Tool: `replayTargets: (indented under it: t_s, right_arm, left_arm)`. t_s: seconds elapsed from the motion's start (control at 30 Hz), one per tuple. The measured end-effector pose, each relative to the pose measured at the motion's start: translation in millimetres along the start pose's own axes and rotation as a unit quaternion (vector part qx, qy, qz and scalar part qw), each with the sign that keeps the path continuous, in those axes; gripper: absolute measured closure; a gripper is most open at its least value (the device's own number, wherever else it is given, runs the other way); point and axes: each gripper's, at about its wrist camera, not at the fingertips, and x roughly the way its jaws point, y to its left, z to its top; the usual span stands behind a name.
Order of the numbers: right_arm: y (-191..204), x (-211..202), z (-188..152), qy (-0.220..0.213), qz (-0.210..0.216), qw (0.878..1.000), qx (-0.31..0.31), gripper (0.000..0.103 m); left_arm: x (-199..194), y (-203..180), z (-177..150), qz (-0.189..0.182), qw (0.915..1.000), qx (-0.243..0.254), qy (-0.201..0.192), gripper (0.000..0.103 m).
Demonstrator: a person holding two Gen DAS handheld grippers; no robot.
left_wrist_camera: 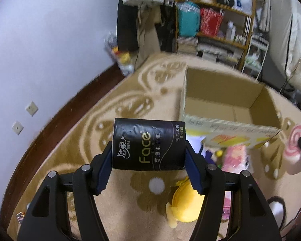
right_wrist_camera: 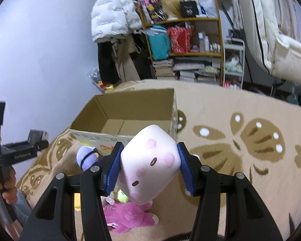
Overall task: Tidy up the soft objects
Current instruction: 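Carry tissue pack with left tool while right tool carries pig cube into box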
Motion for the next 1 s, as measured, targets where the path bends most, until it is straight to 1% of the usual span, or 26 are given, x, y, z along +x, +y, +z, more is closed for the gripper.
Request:
replayTargets:
  t_s: [0.13,0.17,0.3,0.5,0.67,0.77,1.0]
  right_arm:
    - [11,-10,4,-0.023,0.001,1.000,-0.021,0.046]
    - [13,-12,5,-0.028,0.002,0.999,-0.023,0.046]
    - [19,-18,9,-0.046,0.008,0.999,-0.027,0.046]
    - [25,-19,24,-0.069,0.013,0.997,-0.037,0.046]
    - [28,-10,39,-0.083,0.019,0.995,-0.043,0.046]
    - [29,-2,49,-0.088,0.022,0.995,-0.042,0.046]
    - [26,21,65,-0.100,0.020,0.994,-0.047,0.046]
  left_arm:
    - [-29,-1,7,-0.006,0.9989,-0.002,-0.047,0.039]
    - [-36,-2,9,0.000,0.9980,0.003,-0.063,0.039]
    - [-51,-7,18,0.015,0.9942,0.031,-0.101,0.039]
    - [-69,-15,36,0.017,0.9891,0.047,-0.139,0.039]
    - [-65,-30,55,0.027,0.9817,0.085,-0.169,0.039]
    - [-57,-36,64,0.034,0.9784,0.096,-0.180,0.039]
    - [-35,-50,88,0.028,0.9774,0.105,-0.182,0.039]
